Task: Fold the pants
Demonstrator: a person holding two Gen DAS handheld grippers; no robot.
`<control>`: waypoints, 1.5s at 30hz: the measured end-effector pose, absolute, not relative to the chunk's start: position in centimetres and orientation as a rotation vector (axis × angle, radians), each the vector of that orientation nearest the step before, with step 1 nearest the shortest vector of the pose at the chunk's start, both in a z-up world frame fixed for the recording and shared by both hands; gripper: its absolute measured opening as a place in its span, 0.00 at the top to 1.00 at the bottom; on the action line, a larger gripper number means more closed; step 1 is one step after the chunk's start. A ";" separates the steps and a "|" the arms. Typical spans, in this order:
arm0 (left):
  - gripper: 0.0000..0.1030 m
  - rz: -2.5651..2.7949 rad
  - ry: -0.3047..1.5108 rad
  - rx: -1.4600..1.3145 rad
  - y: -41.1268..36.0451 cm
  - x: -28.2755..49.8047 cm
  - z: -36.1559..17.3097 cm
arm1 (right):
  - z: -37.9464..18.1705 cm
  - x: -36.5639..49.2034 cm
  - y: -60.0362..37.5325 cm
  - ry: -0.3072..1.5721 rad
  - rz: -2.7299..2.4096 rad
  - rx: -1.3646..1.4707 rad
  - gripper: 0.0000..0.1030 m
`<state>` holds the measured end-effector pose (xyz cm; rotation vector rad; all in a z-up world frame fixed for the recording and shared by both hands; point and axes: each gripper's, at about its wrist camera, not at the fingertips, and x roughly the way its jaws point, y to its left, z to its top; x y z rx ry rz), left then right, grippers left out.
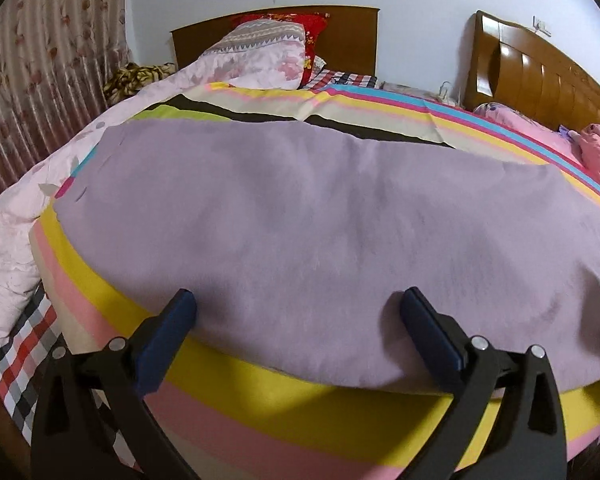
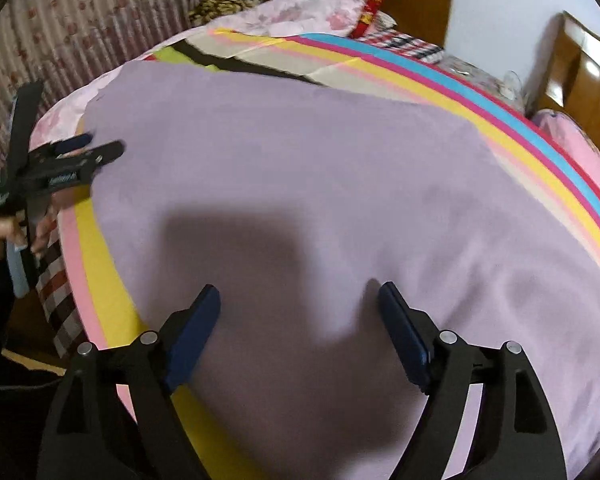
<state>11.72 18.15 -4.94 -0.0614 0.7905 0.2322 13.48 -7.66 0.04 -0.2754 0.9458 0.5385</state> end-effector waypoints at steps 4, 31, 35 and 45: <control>0.01 0.233 0.783 -0.055 18.0 11.7 -5.1 | 2.8 18.2 -8.2 0.845 0.549 -0.176 0.21; 0.01 0.232 0.769 -0.045 18.1 12.2 -5.3 | 0.0 29.1 -0.1 0.962 0.656 -0.090 0.27; 0.01 0.233 0.767 -0.044 18.2 12.2 -5.3 | 0.7 26.6 2.5 0.956 0.822 -0.104 0.27; 0.01 0.229 0.770 -0.044 18.3 12.1 -5.1 | 0.6 28.0 2.6 0.931 0.796 -0.051 0.24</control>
